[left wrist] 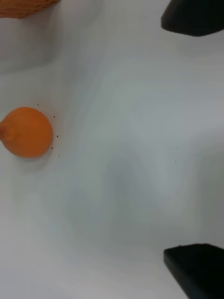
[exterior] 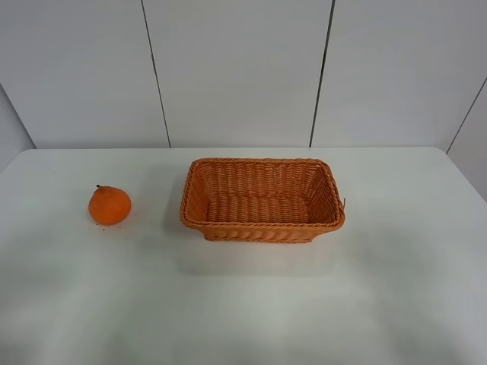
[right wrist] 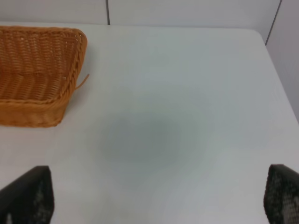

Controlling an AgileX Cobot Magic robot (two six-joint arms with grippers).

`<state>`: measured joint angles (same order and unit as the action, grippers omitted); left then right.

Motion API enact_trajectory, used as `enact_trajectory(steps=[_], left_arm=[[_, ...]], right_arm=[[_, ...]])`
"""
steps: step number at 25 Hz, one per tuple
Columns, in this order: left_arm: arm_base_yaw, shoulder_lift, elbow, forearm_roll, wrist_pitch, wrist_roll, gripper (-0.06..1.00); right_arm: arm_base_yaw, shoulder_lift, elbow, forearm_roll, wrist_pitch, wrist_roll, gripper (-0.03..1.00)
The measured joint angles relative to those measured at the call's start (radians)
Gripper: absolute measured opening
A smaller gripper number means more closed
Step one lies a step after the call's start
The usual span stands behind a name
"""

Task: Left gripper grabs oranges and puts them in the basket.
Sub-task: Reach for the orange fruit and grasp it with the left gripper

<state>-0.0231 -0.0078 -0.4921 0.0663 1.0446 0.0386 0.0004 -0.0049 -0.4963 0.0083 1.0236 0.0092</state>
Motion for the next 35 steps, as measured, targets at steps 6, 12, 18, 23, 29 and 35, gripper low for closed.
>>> enact_trajectory(steps=[6, 12, 18, 23, 29, 35], left_arm=[[0.0, 0.0, 0.0, 0.0, 0.0, 0.0, 0.99], [0.0, 0.0, 0.0, 0.0, 0.0, 0.0, 0.99], [0.0, 0.0, 0.0, 0.005, 0.0, 0.0, 0.99], [0.0, 0.041, -0.005, 0.007, -0.008, 0.0, 0.99], [0.0, 0.335, -0.053, 0.001, -0.163, 0.016, 1.0], [0.0, 0.753, -0.189, -0.091, -0.275, 0.099, 1.0]], right_arm=[[0.0, 0.0, 0.0, 0.0, 0.0, 0.0, 0.69], [0.0, 0.0, 0.0, 0.0, 0.0, 0.0, 0.69], [0.0, 0.0, 0.0, 0.0, 0.0, 0.0, 0.69], [0.0, 0.0, 0.0, 0.0, 0.0, 0.0, 0.69], [0.0, 0.0, 0.0, 0.0, 0.0, 0.0, 0.69], [0.0, 0.0, 0.0, 0.0, 0.0, 0.0, 0.69]])
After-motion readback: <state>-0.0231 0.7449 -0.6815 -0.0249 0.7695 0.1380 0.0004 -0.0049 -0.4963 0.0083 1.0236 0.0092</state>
